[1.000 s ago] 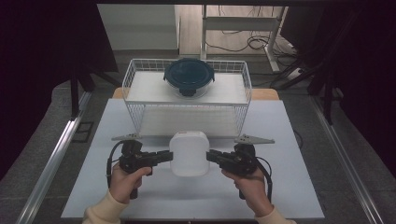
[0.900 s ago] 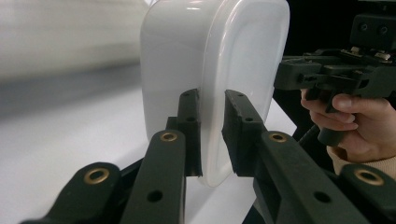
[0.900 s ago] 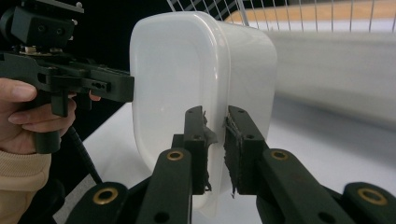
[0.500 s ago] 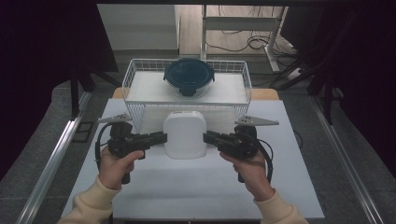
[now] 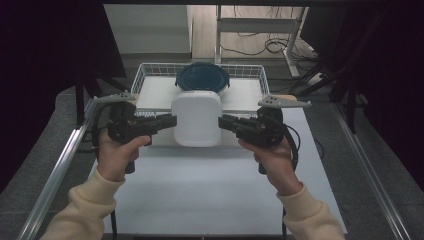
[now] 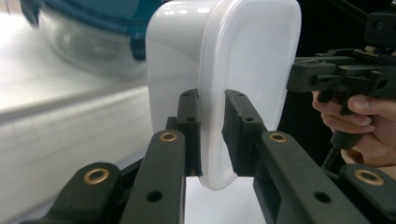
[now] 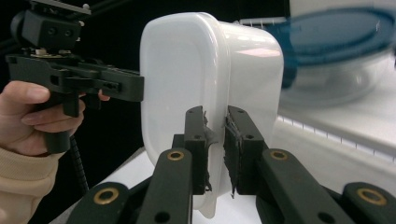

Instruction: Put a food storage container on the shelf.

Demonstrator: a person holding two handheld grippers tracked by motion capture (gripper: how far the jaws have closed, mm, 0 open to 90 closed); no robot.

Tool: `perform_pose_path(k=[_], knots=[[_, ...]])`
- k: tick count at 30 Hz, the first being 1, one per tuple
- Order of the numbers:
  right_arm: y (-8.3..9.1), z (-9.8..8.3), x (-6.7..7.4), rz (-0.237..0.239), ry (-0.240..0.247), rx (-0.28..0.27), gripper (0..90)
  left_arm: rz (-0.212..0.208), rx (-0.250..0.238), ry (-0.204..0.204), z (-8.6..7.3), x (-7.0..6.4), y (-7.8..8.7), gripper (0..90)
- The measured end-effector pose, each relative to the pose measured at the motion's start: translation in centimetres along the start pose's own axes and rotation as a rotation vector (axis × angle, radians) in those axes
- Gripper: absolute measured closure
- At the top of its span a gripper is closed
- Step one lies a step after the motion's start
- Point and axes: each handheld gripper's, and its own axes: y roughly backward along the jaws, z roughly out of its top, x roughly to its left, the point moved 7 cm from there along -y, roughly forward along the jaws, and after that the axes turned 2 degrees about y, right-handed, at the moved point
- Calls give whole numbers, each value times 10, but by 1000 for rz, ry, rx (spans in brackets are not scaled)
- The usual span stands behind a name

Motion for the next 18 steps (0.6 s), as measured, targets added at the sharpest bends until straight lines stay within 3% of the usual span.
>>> perform_pose_path(k=[5, 10, 18], knots=[[5, 28, 4, 2, 29, -27, 795, 6, -20, -14, 29, -5, 5, 771], [4, 60, 0, -18, 69, -25, 794, 12, -23, -12, 59, -2, 4, 766], [-14, 100, -24, -8, 24, -13, 795, 25, -1, 20, 101, 18, -5, 766]])
